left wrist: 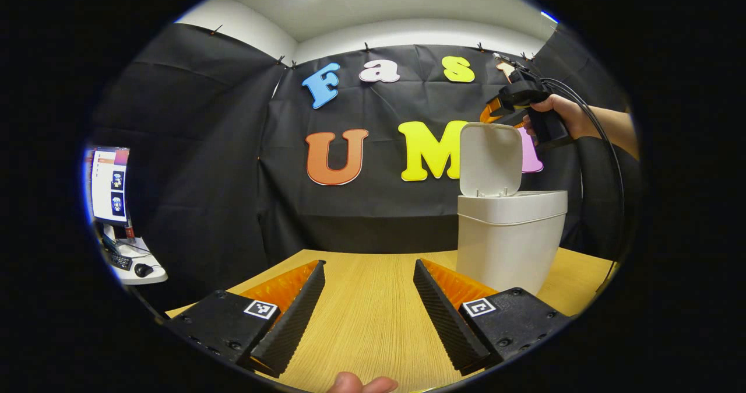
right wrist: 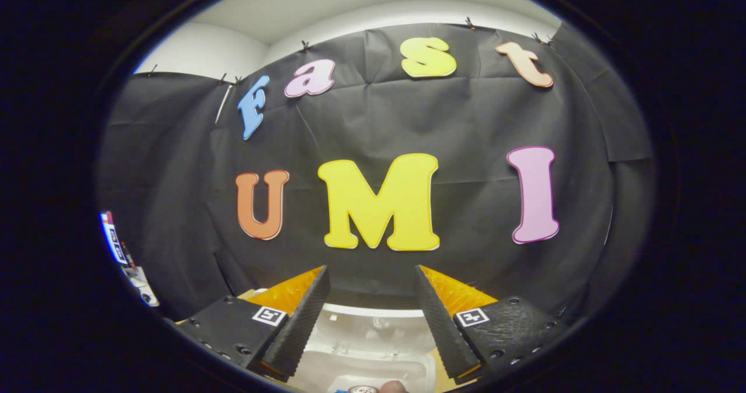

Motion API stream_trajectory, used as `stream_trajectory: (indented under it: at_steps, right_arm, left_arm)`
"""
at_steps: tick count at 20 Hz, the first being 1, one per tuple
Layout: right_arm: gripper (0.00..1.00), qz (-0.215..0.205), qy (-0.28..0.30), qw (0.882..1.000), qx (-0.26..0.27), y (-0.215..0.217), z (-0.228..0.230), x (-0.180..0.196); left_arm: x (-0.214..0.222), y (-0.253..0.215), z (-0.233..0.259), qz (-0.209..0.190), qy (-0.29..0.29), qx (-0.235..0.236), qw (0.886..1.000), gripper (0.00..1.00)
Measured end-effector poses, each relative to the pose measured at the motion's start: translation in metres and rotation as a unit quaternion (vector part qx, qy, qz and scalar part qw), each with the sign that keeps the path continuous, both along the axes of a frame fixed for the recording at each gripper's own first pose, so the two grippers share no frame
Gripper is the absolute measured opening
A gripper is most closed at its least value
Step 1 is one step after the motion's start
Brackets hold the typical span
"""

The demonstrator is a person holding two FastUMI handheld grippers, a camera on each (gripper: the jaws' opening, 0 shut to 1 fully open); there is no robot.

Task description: Press the lid of the desktop garbage bin to open it, pick up the crumpled paper on the desktop and throw it into the bin, then pick up the pop can on the desktop and drop it into the bin, and finally close the garbage bin lid.

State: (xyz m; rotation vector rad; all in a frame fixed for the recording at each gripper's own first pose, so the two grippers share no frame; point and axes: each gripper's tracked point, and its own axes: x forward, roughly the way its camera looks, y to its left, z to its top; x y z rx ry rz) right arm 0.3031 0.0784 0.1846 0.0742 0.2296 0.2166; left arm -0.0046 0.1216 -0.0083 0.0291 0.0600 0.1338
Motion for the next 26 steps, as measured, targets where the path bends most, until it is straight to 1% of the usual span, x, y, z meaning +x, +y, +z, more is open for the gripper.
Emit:
stream_trajectory:
  at_steps: [1,2,3,4,5,6,9,15,19,23,24,25,26]
  right_arm:
    - [0.92,0.006,0.029,0.999,-0.013,0.002,-0.016,-0.003]
    - [0.92,0.034,0.057,0.998,-0.005,0.014,-0.030,-0.009]
    - [0.92,0.041,0.076,0.996,0.004,0.018,-0.038,-0.018]
    - [0.89,0.042,0.073,0.996,0.006,0.015,-0.038,-0.020]
    - [0.94,0.040,0.069,0.997,-0.001,0.012,-0.039,-0.021]
    - [0.94,0.037,0.069,0.997,-0.009,0.009,-0.040,-0.025]
    - [0.94,0.038,0.091,0.995,-0.006,0.010,-0.052,-0.034]
    - [0.94,0.042,0.112,0.993,0.006,0.006,-0.063,-0.040]
    - [0.94,0.036,0.122,0.992,0.008,0.002,-0.071,-0.044]
    - [0.89,0.036,0.126,0.991,0.002,0.003,-0.079,-0.050]
    - [0.85,0.037,0.127,0.991,0.001,0.003,-0.081,-0.053]
    - [0.85,0.039,0.128,0.991,0.001,0.003,-0.082,-0.056]
    - [0.89,0.040,0.127,0.991,0.001,0.005,-0.084,-0.059]
  left_arm:
    - [-0.001,0.000,0.001,-0.001,-0.001,0.001,1.000,0.99]
    - [-0.001,-0.002,0.002,-0.002,-0.003,0.002,1.000,0.99]
    - [-0.002,-0.002,0.004,-0.003,-0.006,0.002,1.000,0.99]
    - [-0.001,-0.003,0.004,-0.004,-0.007,0.002,1.000,0.99]
    - [-0.002,-0.003,0.004,-0.004,-0.007,0.002,1.000,0.99]
    - [-0.002,-0.002,0.003,-0.004,-0.006,0.002,1.000,0.99]
    - [-0.001,-0.003,0.001,-0.004,-0.003,0.000,1.000,0.99]
    - [-0.003,-0.003,0.005,-0.003,-0.007,0.002,1.000,0.99]
    - [-0.003,-0.002,0.005,0.001,-0.006,0.005,1.000,0.99]
    - [-0.003,-0.003,0.004,-0.002,-0.005,0.006,1.000,0.99]
    - [-0.003,-0.003,0.003,-0.002,-0.004,0.008,1.000,0.99]
    - [-0.003,-0.003,0.003,-0.002,-0.003,0.010,1.000,0.99]
    - [-0.002,-0.004,0.002,-0.003,-0.002,0.010,1.000,0.99]
